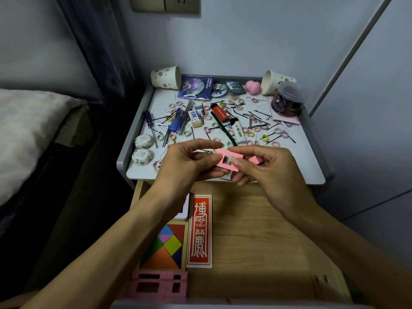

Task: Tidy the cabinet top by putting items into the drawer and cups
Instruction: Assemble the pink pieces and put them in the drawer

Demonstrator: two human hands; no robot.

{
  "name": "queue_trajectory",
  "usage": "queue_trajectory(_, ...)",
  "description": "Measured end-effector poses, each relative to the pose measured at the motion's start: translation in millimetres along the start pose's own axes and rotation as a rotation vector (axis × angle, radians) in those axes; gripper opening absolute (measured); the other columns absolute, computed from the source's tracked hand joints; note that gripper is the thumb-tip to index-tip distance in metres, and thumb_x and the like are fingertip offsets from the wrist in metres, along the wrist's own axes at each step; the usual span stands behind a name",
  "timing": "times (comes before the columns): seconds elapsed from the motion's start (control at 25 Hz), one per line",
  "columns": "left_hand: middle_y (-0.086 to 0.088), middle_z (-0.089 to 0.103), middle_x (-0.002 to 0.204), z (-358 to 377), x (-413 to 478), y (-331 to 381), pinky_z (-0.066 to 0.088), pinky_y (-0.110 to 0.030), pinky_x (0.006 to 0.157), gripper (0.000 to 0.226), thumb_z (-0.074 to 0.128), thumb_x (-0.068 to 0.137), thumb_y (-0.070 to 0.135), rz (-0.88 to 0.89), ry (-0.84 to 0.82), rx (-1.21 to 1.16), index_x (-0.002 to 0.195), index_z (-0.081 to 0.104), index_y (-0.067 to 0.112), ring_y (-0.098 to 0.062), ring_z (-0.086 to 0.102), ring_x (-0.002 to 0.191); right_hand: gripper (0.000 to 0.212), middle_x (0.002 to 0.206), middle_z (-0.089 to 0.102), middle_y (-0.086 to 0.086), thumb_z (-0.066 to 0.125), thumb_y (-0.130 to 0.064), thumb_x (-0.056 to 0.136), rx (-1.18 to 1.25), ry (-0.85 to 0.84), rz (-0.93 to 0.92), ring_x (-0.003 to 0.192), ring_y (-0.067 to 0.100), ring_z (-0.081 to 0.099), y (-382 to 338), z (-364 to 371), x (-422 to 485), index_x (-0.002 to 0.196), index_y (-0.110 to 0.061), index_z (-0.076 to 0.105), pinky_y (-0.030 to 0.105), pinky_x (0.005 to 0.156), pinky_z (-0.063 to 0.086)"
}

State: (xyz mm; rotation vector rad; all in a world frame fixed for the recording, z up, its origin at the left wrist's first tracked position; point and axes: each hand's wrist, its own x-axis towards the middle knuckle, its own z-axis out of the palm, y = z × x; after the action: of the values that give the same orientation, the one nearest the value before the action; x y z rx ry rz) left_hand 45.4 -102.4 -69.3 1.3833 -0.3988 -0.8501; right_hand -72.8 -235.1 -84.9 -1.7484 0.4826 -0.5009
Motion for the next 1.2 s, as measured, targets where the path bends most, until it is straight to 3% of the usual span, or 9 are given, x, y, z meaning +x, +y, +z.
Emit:
queue_trajectory(0.48, -0.022, 0.073, 0.089, 2.8, -0.9, -0.3, 0.061, -0.025, 0.065, 0.025, 0.065, 0.083, -0.003, -0.011, 0.006, 0.001, 0.108, 0.066, -0.004, -0.027, 0.073, 0.072, 0.027, 0.075, 0.073, 0.009, 0.065, -0.005, 0.088, -0.060, -0.087, -0.020, 0.064, 0.023, 0.071, -3.1, -8.6, 1.7, 0.115, -0.008, 0.070, 0.028, 0.062, 0.059)
queue_trajectory(0.64, -0.028, 0.071, 0.088, 7.0, -1.5, 0.4, 0.060, -0.023, 0.059, 0.022, 0.064, 0.083, -0.008, -0.018, 0.037, -0.014, 0.105, 0.064, -0.011, -0.026, 0.072, 0.063, 0.022, 0.075, 0.070, 0.015, 0.063, -0.012, 0.091, -0.085, -0.122, 0.016, 0.056, 0.029, 0.065, -8.3, -13.1, 2.2, 0.111, -0.009, 0.070, 0.027, 0.048, 0.051)
queue_trajectory(0.8, -0.024, 0.073, 0.085, 5.6, -0.9, 1.4, 0.059, -0.022, 0.058, 0.018, 0.064, 0.084, -0.007, -0.036, 0.048, 0.012, 0.102, 0.066, -0.007, -0.025, 0.073, 0.064, 0.025, 0.075, 0.067, 0.006, 0.049, -0.031, 0.099, -0.140, 0.032, 0.117, 0.041, 0.004, 0.043, -10.0, -17.2, 2.0, 0.105, -0.014, 0.068, 0.015, 0.041, 0.033)
queue_trajectory(0.92, -0.022, 0.074, 0.085, 3.6, -0.9, 0.5, 0.060, -0.023, 0.060, 0.016, 0.065, 0.085, -0.005, -0.038, 0.035, 0.048, 0.100, 0.067, -0.003, -0.026, 0.073, 0.067, 0.037, 0.073, 0.062, 0.004, 0.038, -0.038, 0.103, -0.042, 0.071, 0.284, 0.041, 0.000, 0.040, -9.5, -16.8, 3.3, 0.099, -0.013, 0.065, 0.015, 0.044, 0.031)
queue_trajectory(1.08, -0.021, 0.074, 0.084, 2.7, -1.7, -0.7, 0.061, -0.025, 0.061, 0.012, 0.065, 0.085, -0.004, -0.040, 0.032, 0.084, 0.096, 0.067, -0.001, -0.025, 0.073, 0.066, 0.037, 0.076, 0.064, 0.001, 0.039, -0.026, 0.104, 0.105, 0.031, 0.367, 0.053, 0.007, 0.042, -5.6, -19.7, 7.4, 0.097, -0.011, 0.072, 0.016, 0.043, 0.030)
queue_trajectory(1.2, -0.018, 0.075, 0.082, 0.5, -0.6, -1.8, 0.061, -0.026, 0.062, 0.009, 0.066, 0.085, -0.002, -0.050, 0.029, 0.117, 0.093, 0.067, 0.002, -0.026, 0.074, 0.069, 0.032, 0.085, 0.061, 0.003, 0.041, -0.012, 0.102, 0.190, -0.068, 0.377, 0.063, 0.009, 0.042, -2.7, -22.3, 10.8, 0.110, -0.013, 0.072, 0.020, 0.051, 0.031)
